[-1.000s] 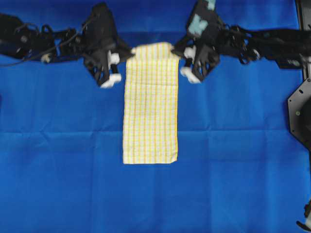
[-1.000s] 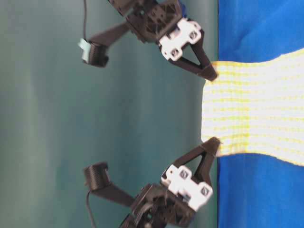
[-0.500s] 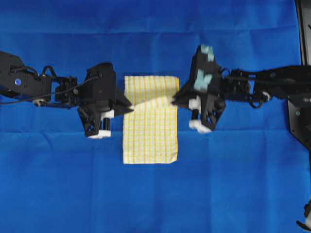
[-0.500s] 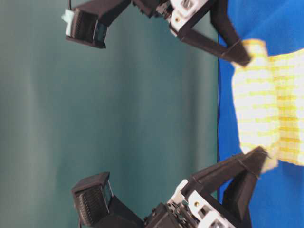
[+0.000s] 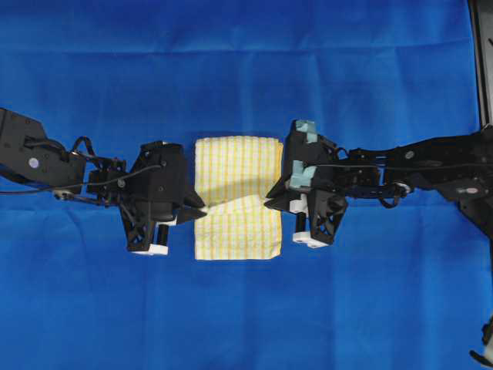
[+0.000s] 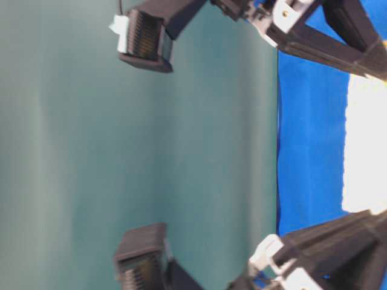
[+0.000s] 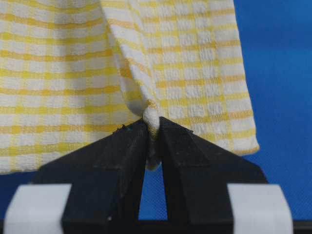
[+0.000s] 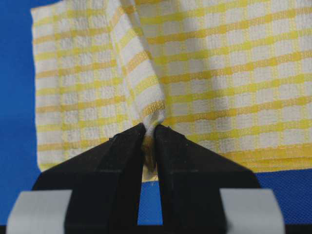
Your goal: Fold the yellow towel.
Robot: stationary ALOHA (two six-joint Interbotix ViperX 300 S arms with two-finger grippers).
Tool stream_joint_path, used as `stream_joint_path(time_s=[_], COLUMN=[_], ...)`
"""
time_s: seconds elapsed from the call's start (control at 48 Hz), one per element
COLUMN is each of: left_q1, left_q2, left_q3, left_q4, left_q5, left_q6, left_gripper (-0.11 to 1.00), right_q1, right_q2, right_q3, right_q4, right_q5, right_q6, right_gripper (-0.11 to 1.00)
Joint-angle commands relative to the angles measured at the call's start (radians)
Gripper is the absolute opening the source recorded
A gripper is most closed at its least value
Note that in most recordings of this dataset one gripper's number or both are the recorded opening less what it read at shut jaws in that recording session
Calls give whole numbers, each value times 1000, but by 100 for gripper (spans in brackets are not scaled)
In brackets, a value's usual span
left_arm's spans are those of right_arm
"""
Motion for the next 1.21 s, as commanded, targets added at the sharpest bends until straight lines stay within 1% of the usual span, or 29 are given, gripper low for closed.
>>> stream_joint_path(time_s=[0.0,0.188,0.375,0.667,0.688,0.729,0.771,0.834,0.917,0.959,0.979,1.0,1.042,1.146,1.188], left_q1=[-14,-41,-66,-58,-57,-57,-57,-57,-57,-57,-57,-57,-57,-57,-57], left_q2=[11,28,21,29,28,29,28,20,-6,-29,-43,-57,-84,-160,-187], left_q3=[-20,-40,-43,-64,-64,-64,-63,-61,-60,-58,-58,-57,-54,-46,-41], left_q4=[-2,-2,-2,-2,-2,-2,-2,-2,-2,-2,-2,-2,-2,-2,-2], left_q5=[-11,-9,-6,-6,-6,-6,-5,2,28,52,67,83,118,186,202], left_q6=[-3,-9,-37,-40,-40,-40,-38,-35,-32,-31,-29,-31,-29,-32,-32], left_gripper=[6,6,6,7,7,7,11,26,48,57,60,62,63,57,56], right_q1=[14,61,110,104,104,103,104,104,104,104,104,104,103,103,103], right_q2=[-2,2,3,5,5,5,5,3,-5,-15,-23,-32,-55,-135,-170], right_q3=[-25,-35,-48,-38,-38,-38,-40,-44,-46,-44,-43,-41,-37,-17,-5], right_q4=[6,12,20,18,17,17,17,17,17,17,17,15,14,-12,-26], right_q5=[-3,6,8,8,8,8,8,8,14,18,21,26,35,58,63], right_q6=[-2,-2,0,-5,-5,-5,-5,-5,-6,-9,-12,-12,-15,-17,-17], right_gripper=[9,9,9,9,10,17,29,47,71,80,83,84,83,75,75])
